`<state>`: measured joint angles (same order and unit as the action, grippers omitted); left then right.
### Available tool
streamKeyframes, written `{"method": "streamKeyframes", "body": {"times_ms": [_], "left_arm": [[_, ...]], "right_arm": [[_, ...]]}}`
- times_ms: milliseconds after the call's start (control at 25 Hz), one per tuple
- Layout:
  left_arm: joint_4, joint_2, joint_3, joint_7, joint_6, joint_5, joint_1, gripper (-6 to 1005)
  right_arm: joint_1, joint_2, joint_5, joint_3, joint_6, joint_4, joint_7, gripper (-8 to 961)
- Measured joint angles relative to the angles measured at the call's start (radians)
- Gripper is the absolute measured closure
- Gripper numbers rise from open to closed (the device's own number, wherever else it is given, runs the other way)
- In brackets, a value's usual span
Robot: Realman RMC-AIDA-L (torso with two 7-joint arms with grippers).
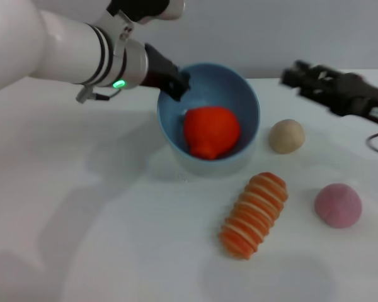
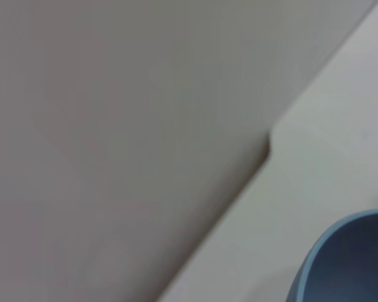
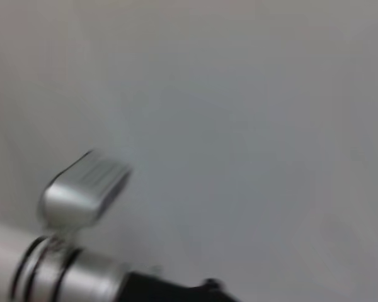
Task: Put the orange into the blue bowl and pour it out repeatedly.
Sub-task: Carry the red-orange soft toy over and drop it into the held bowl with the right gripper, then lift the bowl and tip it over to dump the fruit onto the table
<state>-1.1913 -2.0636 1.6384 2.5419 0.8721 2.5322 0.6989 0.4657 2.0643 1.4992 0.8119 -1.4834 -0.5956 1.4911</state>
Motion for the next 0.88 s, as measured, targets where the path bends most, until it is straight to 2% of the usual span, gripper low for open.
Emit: {"method": "streamKeyframes", "body": {"times_ms": [120, 360, 560, 760, 880], "left_arm": [[0.000, 0.003, 0.000, -0.042, -0.078, 0.006, -0.015, 999], [-0.029, 0.002, 0.036, -0.149, -0.265, 0.043, -0.073, 999], [-0.097, 0.002, 0.175, -0.204, -0.424, 0.157, -0.139, 1000], [-0.138, -0.001, 0.326, -0.278, -0.647, 0.322, -0.226, 1000], [-0.139, -0.002, 0.386, -0.362, -0.787, 0.356, -0.277, 1000]], "right_arm": [[-0.041, 0.000, 0.000, -0.085, -0.007, -0.001, -0.031, 446], [-0.135, 0.004, -0.001, -0.216, -0.021, 0.011, -0.115, 418], [-0.190, 0.002, 0.007, -0.267, -0.020, 0.035, -0.138, 379], [-0.200, 0.003, 0.005, -0.314, -0.019, 0.069, -0.155, 339], [-0.197, 0.003, 0.003, -0.335, -0.019, 0.087, -0.155, 323]]}}
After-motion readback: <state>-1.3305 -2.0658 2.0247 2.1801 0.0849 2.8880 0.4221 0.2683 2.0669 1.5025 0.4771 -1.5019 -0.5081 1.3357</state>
